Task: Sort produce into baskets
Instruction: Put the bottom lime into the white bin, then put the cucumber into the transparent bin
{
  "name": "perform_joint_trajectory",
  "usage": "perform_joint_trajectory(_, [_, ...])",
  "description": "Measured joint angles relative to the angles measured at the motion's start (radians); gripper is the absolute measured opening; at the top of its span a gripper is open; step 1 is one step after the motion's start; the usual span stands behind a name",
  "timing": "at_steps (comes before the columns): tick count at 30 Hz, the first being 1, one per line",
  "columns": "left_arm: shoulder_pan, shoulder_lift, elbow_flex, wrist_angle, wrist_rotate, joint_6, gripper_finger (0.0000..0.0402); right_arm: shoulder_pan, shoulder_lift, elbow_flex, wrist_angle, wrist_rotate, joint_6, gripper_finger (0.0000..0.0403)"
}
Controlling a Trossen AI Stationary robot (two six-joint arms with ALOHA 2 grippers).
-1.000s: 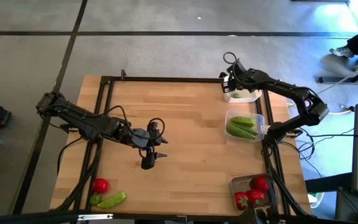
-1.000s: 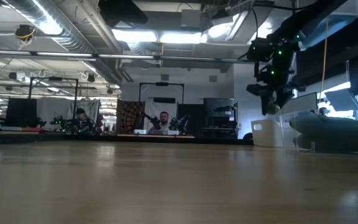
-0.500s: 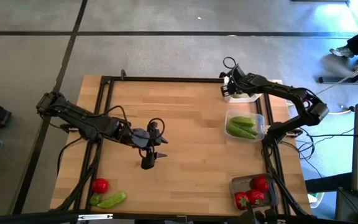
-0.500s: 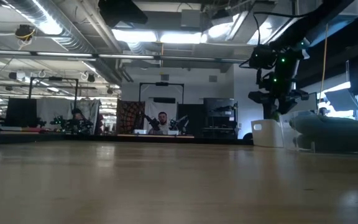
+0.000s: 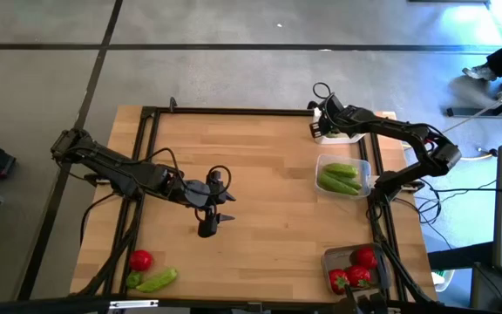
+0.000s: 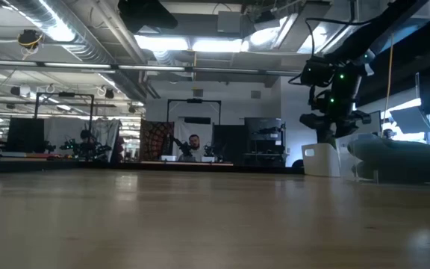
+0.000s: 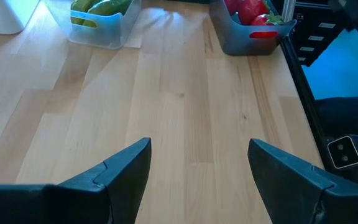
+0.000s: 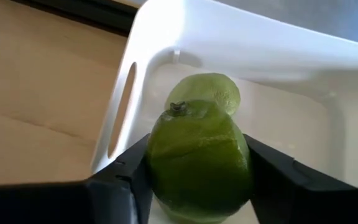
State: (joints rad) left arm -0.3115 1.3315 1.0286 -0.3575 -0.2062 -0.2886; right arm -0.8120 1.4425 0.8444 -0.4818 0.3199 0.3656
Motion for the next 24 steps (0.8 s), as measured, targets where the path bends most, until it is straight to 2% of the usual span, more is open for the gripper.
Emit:
perform_joint_trajectory(7, [0.000, 0.000, 0.000, 0.001, 0.000, 0.000, 0.0267, 0.000, 0.000, -0.005, 0.010, -0.003, -0.004, 0.0264])
perform_joint_trajectory(11, [0.000, 0.000, 0.000, 0.001, 0.000, 0.000, 0.0267, 0.001, -0.012, -0.005, 0.009, -0.037, -0.021, 0.0270])
perform_joint_trajectory(15, [0.000, 0.000, 0.000, 0.001, 0.000, -0.011, 0.0267, 0.025, -0.071, 0.007, 0.009, -0.122, -0.036, 0.0266])
perform_joint_trajectory(18, [0.000, 0.000, 0.000, 0.002, 0.001, -0.057, 0.0267, 0.077, -0.141, 0.026, 0.011, -0.174, -0.050, 0.0265])
perform_joint_trajectory(24, [-0.020, 0.000, 0.000, -0.004, 0.051, -0.078, 0.0267, 0.266, -0.294, 0.035, 0.065, -0.173, -0.060, 0.0264])
